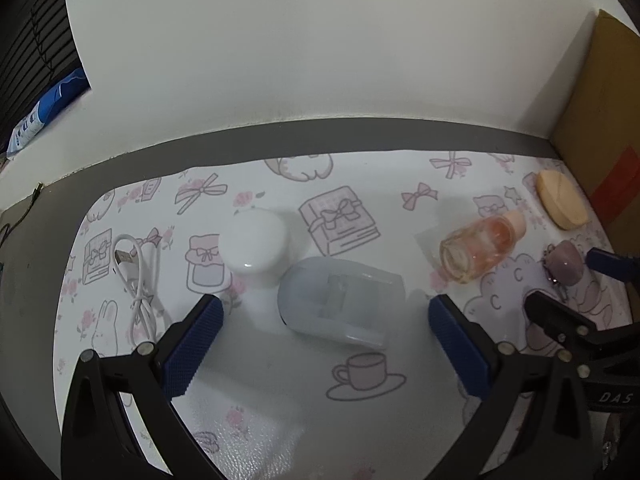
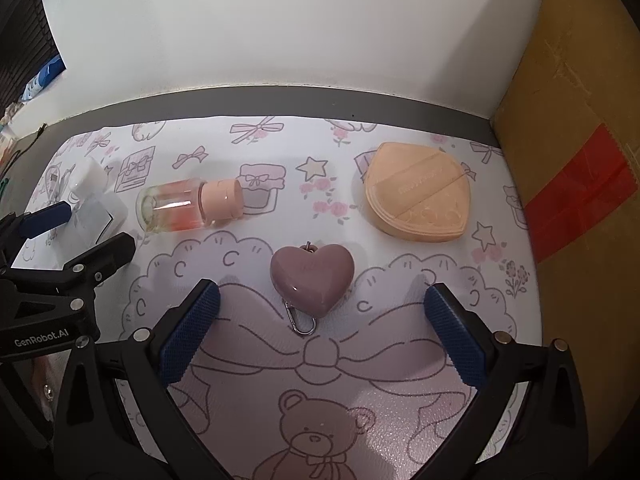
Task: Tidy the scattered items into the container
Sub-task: 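Grasp the pink heart keychain with the right tool while the left tool grasps the frosted case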
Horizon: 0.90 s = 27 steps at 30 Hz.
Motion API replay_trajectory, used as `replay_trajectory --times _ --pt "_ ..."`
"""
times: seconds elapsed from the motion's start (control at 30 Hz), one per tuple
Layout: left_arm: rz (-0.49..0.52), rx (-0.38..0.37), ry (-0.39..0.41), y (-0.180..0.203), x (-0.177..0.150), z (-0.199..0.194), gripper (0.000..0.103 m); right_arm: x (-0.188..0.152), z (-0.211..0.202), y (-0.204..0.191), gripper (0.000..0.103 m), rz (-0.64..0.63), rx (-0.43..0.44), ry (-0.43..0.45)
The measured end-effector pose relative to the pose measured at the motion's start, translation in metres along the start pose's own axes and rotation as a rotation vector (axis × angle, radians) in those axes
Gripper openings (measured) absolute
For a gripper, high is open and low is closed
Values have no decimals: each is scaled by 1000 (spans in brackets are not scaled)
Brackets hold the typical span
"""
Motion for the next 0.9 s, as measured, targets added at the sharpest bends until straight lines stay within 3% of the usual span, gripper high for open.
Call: replay_trajectory --times 0.07,0.13,0.17,0.2,0.3,0.37,0.4,0.9 --pt "3 -3 2 0 1 0 96 0 0 0 103 2 1 -1" --pt "14 -13 19 2 3 -3 78 0 -1 1 101 2 1 -4" --pt "22 -19 27 4 4 -5 63 0 -2 2 100 5 -1 -4" --pt "33 -25 33 6 5 -6 57 0 -3 3 96 10 -4 -2" --pt "35 -26 32 7 5 -6 57 0 -7 6 82 20 -11 2" --pt "34 -24 27 6 4 -6 57 1 -11 7 60 22 -16 9" --pt "31 -22 23 6 4 -6 57 2 -13 8 41 22 -19 10" --pt "13 -14 36 13 6 -22 56 7 -19 1 39 50 11 21"
Point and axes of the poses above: each gripper's, at about its wrist camera, not at the fingertips, and z roughly the way its jaws point, y to its right, x to its top, the point moved 6 cm from there along z, roughly the way its jaws point, and after that the axes turned 11 degrees about -z, right-handed, at the moved point
